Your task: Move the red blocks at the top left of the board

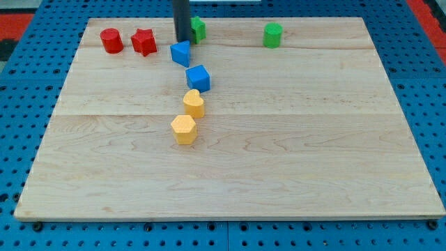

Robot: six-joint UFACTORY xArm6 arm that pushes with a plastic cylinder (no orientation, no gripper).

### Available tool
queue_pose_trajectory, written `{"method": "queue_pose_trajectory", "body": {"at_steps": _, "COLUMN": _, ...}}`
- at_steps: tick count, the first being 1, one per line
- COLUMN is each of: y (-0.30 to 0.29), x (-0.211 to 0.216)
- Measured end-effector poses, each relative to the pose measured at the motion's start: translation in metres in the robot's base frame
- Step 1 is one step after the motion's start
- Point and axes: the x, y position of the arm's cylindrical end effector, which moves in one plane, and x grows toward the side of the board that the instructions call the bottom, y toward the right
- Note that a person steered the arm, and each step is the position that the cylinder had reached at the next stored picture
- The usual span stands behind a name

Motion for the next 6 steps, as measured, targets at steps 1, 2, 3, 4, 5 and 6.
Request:
{"method": "queue_pose_trajectory", "body": {"at_steps": 1, "y": -0.002, "x": 0.004}}
{"method": "queue_pose_trajectory", "body": {"at_steps": 2, "y": -0.043, "x": 0.032}}
{"method": "queue_pose_trajectory", "body": {"at_steps": 3, "y": -0.104, "x": 0.025}}
{"method": "queue_pose_trajectory", "body": {"at_steps": 4, "y": -0.116, "x": 0.006}}
{"method": "queue_pose_trajectory", "body": {"at_steps": 5, "y": -0.125, "x": 0.034}}
{"method": "queue_pose_trajectory", "body": {"at_steps": 6, "y": -0.147, "x": 0.048}}
